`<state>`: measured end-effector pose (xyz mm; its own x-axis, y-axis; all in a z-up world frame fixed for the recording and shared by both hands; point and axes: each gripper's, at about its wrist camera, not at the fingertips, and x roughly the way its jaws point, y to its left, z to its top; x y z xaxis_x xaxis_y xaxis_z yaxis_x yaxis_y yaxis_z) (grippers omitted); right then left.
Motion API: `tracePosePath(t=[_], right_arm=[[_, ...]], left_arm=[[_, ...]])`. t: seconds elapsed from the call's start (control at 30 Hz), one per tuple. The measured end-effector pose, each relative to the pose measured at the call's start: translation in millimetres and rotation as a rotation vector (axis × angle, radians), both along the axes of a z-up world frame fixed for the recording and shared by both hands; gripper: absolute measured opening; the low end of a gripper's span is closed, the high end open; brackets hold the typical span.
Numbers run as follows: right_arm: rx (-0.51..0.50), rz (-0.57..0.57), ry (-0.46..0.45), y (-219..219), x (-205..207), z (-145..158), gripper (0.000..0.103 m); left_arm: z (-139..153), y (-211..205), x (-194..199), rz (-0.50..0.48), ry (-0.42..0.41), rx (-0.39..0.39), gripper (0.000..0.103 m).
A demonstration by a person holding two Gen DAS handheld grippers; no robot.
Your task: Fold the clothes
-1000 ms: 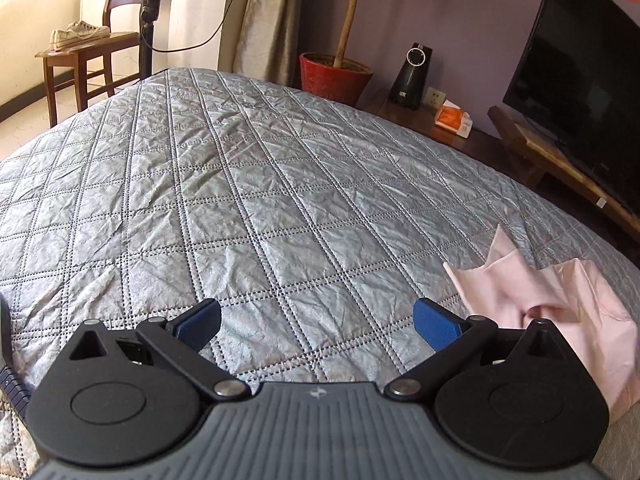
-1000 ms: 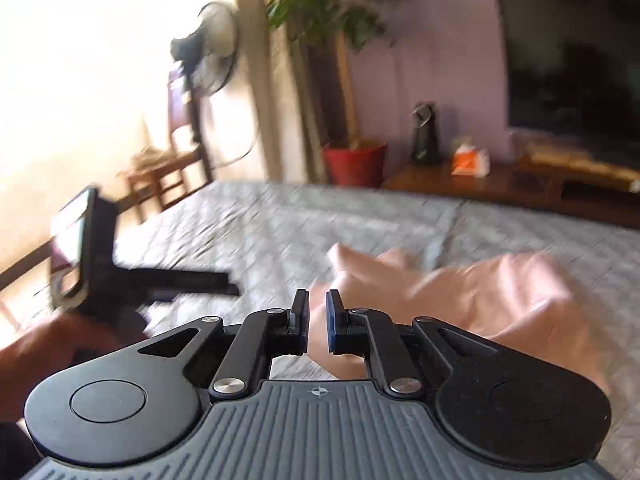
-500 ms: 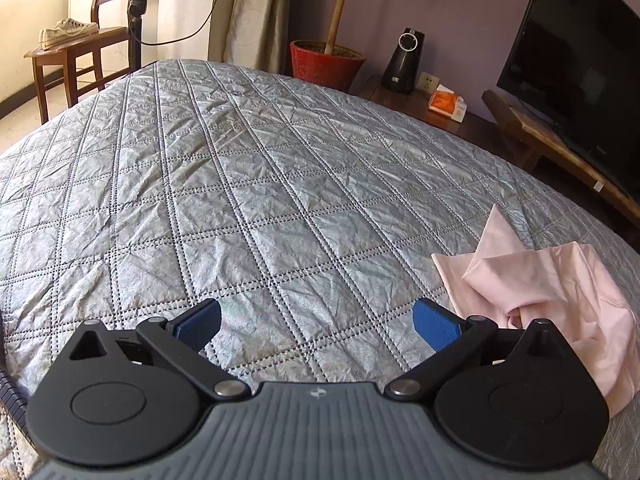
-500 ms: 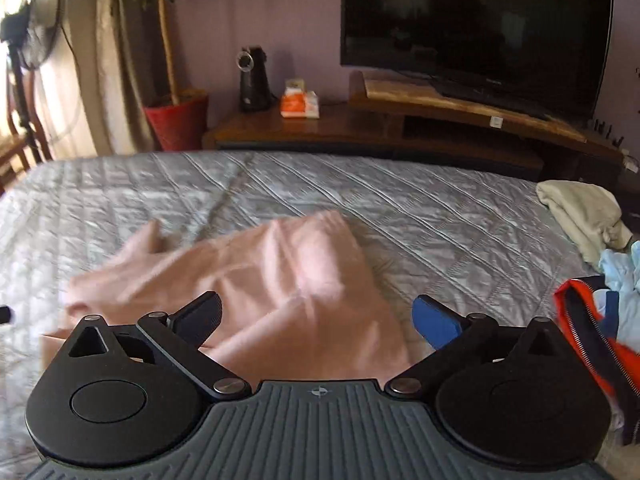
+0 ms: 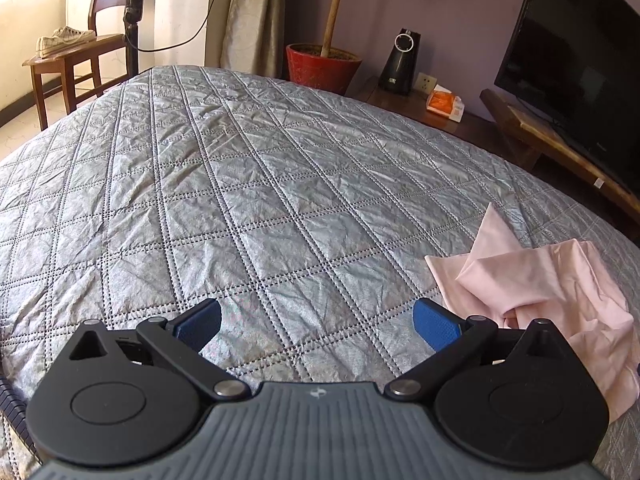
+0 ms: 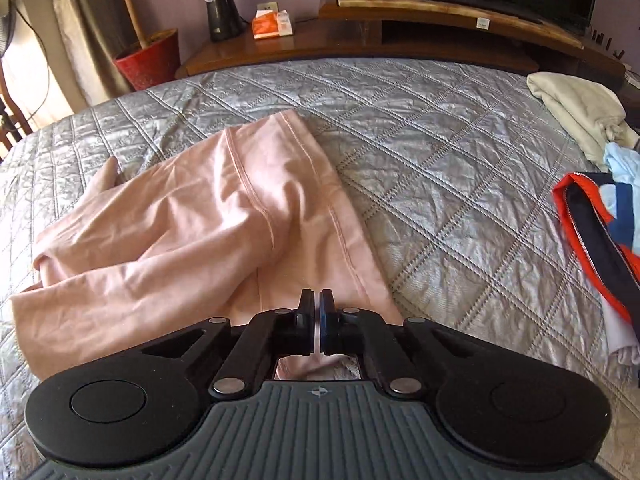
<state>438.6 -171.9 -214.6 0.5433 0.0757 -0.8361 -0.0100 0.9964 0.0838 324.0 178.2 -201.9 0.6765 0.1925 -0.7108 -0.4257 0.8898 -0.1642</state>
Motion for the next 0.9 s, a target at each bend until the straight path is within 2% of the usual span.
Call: tracePosePath(t=[0.13, 0.2, 0.3, 0.4, 0.43, 0.5, 0.53, 0.57, 0.6, 0.63, 0.67, 0.7, 0.77, 0.9], right_arm=[[-0.032, -0.008, 0.046, -4.5, -9.6, 3.8, 0.002], [-0.034, -0.013, 0.035, -5.7, -13.1, 8.8, 0.002], [0.022, -0.057, -0.023, -14.4, -15.6, 20.4, 0.010], [0.031, -0.056, -0.015, -15.7, -8.8, 14.6, 0.018], [0.032, -0.046, -0.008, -13.7, -7.0, 10.3, 0.023], [0.047, -0.021, 0.005, -8.5, -5.2, 0.9, 0.044], [0.041, -0.011, 0.006, -5.0, -5.0, -2.7, 0.071], [0.009, -0.011, 0.001, -0.5, -5.7, -5.3, 0.087], [-0.009, -0.009, -0.005, 1.7, -7.5, -6.6, 0.087], [-0.001, 0.001, -0.015, 1.4, -10.2, -6.7, 0.068], [0.007, 0.010, -0.024, 1.1, -12.8, -6.8, 0.029], [0.018, 0.007, -0.035, -0.8, -16.5, -4.4, 0.019], [0.015, -0.009, -0.054, -4.1, -26.9, 4.0, 0.018], [-0.195, 0.068, -0.054, 9.6, -55.6, 14.0, 0.018]], left_arm=[[0.2, 0.4, -1.1, -0.003, -0.002, -0.005, 0.102], [0.0, -1.7, -0.9, -0.010, 0.000, -0.004, 0.102], [0.0, -2.5, -1.0, -0.017, -0.001, -0.003, 0.102], [-0.7, -1.0, -1.0, -0.016, 0.000, -0.011, 0.102], [-1.1, -0.5, -0.9, -0.016, 0.002, -0.013, 0.102], [-1.5, -0.1, -0.9, -0.018, 0.004, -0.015, 0.102], [-1.7, 0.1, -0.9, -0.018, 0.005, -0.015, 0.102], [-1.9, 0.2, -1.0, -0.018, 0.006, -0.017, 0.102], [-2.0, 0.4, -1.1, -0.017, 0.006, -0.019, 0.102], [-2.0, 0.7, -1.3, -0.017, 0.006, -0.021, 0.102], [-1.8, 1.1, -1.6, -0.016, 0.005, -0.021, 0.102], [-1.5, 1.5, -1.9, -0.015, 0.005, -0.022, 0.102], [-1.3, 2.7, -2.3, -0.012, 0.004, -0.022, 0.102], [-0.4, 8.5, -3.6, 0.022, 0.011, -0.014, 0.102]])
